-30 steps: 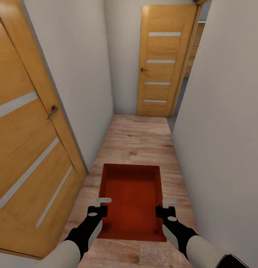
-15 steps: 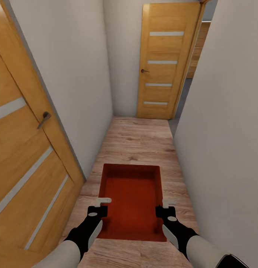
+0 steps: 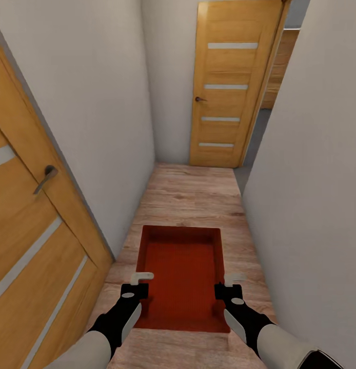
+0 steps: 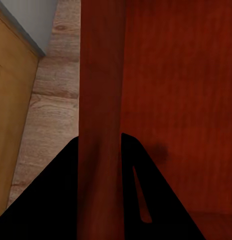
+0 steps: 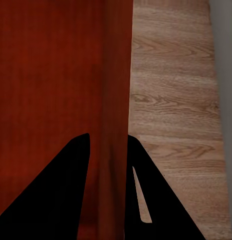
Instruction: Move the two storage containers from the living room to the garage. In the garage, place one container on the floor and stack the other container on top of it (either order is fine).
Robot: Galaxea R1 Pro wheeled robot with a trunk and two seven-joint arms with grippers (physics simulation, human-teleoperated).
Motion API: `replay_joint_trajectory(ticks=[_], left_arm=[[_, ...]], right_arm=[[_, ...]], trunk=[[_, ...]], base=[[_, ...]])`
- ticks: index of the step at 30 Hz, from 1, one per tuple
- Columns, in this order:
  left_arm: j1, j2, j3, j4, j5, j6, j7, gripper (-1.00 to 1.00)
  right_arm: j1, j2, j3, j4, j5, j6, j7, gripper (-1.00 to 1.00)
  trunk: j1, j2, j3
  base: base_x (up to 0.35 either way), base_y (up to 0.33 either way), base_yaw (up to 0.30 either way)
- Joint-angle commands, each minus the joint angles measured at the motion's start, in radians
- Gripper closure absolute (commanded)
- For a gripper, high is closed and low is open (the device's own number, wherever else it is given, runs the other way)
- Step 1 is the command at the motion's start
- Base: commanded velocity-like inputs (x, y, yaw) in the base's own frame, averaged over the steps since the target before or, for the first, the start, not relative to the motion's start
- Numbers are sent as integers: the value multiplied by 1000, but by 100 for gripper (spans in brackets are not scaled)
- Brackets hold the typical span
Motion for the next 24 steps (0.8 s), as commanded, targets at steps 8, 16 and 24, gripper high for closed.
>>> replay_joint_trajectory(ticks=[8,16,24], left_arm=[[0,2,-19,3,29,59,12,100],[0,2,-19,3,29,60,12,100],[0,2,-19,3,29,60,11,100]], right_arm=[[-2,-7,-18,-2,12,-7,-20,100],[-2,-7,-18,-2,12,-7,-20,100],[-2,-8,-18,-2,12,-7,-20,100]], trunk=[[1,-2,-2],[1,-2,-2],[1,-2,-2]], base=[[322,0,0],[322,0,0],[322,0,0]])
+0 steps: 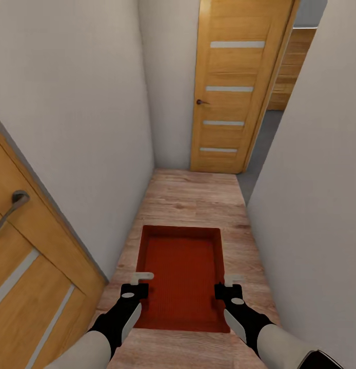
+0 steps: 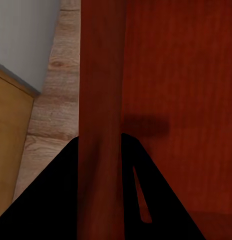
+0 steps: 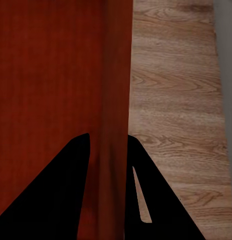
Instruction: Move the two storage containers from the living room to the garage. In the garage, place one container on the floor and stack the other container on top of it (either order is fine).
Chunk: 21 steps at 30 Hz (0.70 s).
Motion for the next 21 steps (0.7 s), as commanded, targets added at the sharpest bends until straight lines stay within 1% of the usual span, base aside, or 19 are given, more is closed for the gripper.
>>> replay_joint_trajectory(ticks=[1,21], left_arm=[[0,2,-19,3,30,60,12,100],[0,1,-19,3,30,60,12,100]], right_arm=[[-2,-8,-18,-2,12,-7,-20,100],[-2,-8,-18,-2,12,-7,-20,100]], trunk=[[1,-2,-2],[1,-2,-2]], base=[[322,0,0],[322,0,0]])
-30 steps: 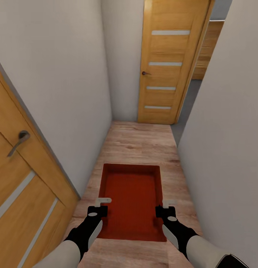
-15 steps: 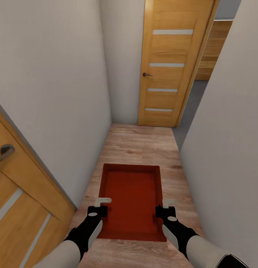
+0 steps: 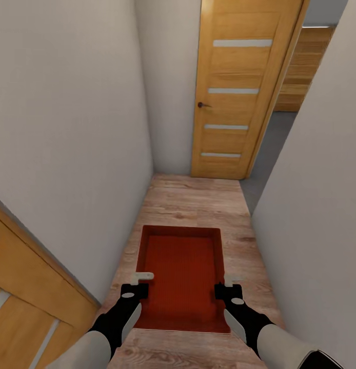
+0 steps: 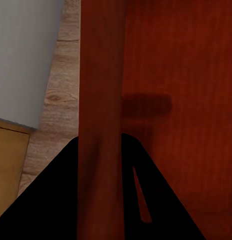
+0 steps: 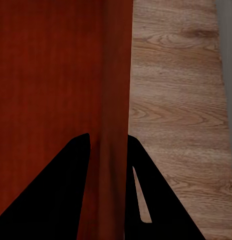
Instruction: Move the two storage containers from the living room to the garage. In the garage, place one container on the floor and stack the other container on top of it (either order is fine).
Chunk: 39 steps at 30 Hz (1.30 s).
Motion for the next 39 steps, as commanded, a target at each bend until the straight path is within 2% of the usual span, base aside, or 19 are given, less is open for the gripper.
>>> replay_joint_trajectory(ticks=[1,39], left_arm=[[0,1,-19,3,30,60,12,100],[0,2,-19,3,30,60,12,100]], right_arm=[[-2,-8,-18,-2,12,-7,-20,100],[-2,-9,-18,-2,12,-7,-20,100]], trunk=[[1,-2,-2],[1,-2,-2]], base=[[322,0,0],[322,0,0]])
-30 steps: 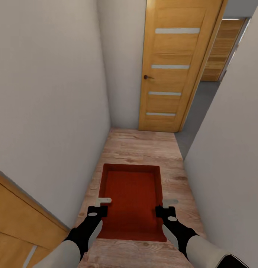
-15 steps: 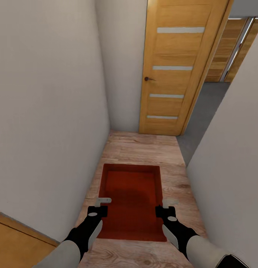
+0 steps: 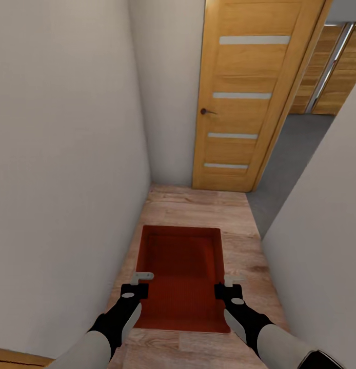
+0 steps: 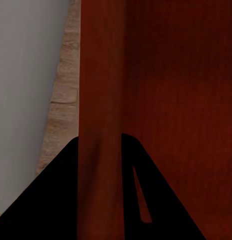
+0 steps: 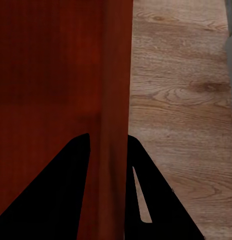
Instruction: Move the two storage containers from the living room to the garage. In the garage, place one container on the floor and stack the other container on top of it (either order is fine).
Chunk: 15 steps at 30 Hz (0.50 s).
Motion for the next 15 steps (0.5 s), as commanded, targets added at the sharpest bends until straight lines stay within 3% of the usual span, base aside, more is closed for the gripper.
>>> replay_joint_trajectory(ticks=[1,15], left_arm=[[0,2,-19,3,30,60,12,100],[0,1,-19,3,30,59,12,100]], right_arm=[[-2,-9,-18,-2,12,-7,-19,100],[-2,-9,-18,-2,12,-7,-19,100]], trunk=[[1,-2,-2],[1,-2,-2]], base=[[322,0,0],[322,0,0]])
